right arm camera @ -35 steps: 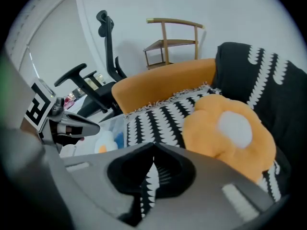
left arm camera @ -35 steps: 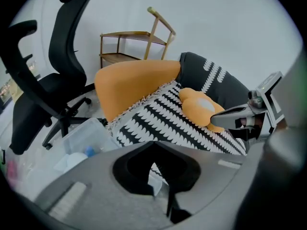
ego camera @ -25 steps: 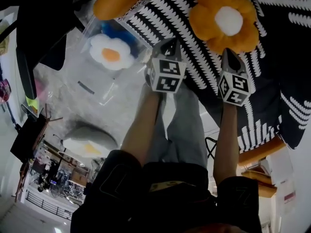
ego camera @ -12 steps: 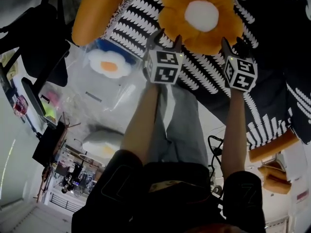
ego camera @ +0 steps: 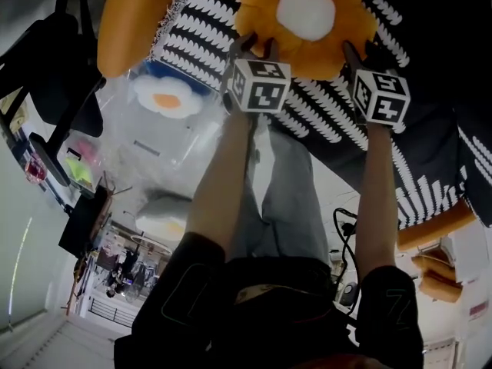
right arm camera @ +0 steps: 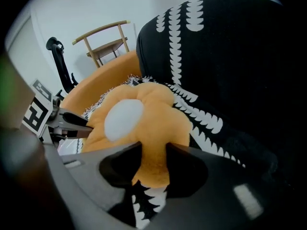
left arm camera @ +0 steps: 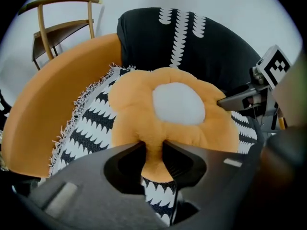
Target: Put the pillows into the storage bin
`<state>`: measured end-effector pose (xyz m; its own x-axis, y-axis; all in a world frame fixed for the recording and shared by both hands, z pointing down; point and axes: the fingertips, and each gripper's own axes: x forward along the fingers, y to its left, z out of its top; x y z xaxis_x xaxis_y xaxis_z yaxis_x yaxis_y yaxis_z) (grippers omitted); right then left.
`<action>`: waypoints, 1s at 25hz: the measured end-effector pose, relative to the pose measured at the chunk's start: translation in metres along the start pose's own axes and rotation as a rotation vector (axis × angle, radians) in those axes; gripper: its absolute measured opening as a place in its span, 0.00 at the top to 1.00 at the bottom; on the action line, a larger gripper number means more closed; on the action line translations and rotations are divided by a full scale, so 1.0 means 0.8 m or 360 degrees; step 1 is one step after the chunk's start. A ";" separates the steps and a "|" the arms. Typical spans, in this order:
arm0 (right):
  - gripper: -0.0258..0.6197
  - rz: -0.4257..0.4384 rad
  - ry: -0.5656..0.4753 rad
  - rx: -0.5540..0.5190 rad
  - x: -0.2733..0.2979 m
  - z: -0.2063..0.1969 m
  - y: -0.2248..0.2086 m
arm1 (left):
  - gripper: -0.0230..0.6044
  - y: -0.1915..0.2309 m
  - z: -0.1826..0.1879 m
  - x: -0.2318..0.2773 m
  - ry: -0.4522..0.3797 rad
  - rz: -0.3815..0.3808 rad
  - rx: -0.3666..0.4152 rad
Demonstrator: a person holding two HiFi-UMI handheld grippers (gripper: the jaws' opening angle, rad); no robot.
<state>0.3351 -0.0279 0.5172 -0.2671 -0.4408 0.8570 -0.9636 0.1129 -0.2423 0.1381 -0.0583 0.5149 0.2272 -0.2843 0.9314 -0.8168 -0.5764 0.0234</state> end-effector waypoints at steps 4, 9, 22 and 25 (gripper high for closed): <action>0.86 0.0001 0.0000 -0.0047 -0.014 0.006 0.012 | 0.86 -0.003 0.002 -0.012 -0.0060 -0.0052 -0.0037; 0.91 0.0001 -0.0036 -0.0145 -0.032 0.015 0.050 | 0.91 0.011 -0.017 -0.040 -0.0149 -0.0031 -0.0143; 0.91 0.0200 -0.0007 -0.0533 -0.037 -0.005 0.262 | 0.91 0.119 -0.193 -0.147 -0.0230 0.0141 -0.0541; 0.91 0.0262 0.0012 -0.0656 -0.038 -0.001 0.321 | 0.91 0.144 -0.237 -0.179 -0.0240 0.0190 -0.0665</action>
<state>0.0957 0.0152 0.4290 -0.4162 -0.3809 0.8257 -0.8312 0.5276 -0.1756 -0.0892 0.0608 0.4533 0.1678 -0.4559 0.8740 -0.9787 -0.1833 0.0923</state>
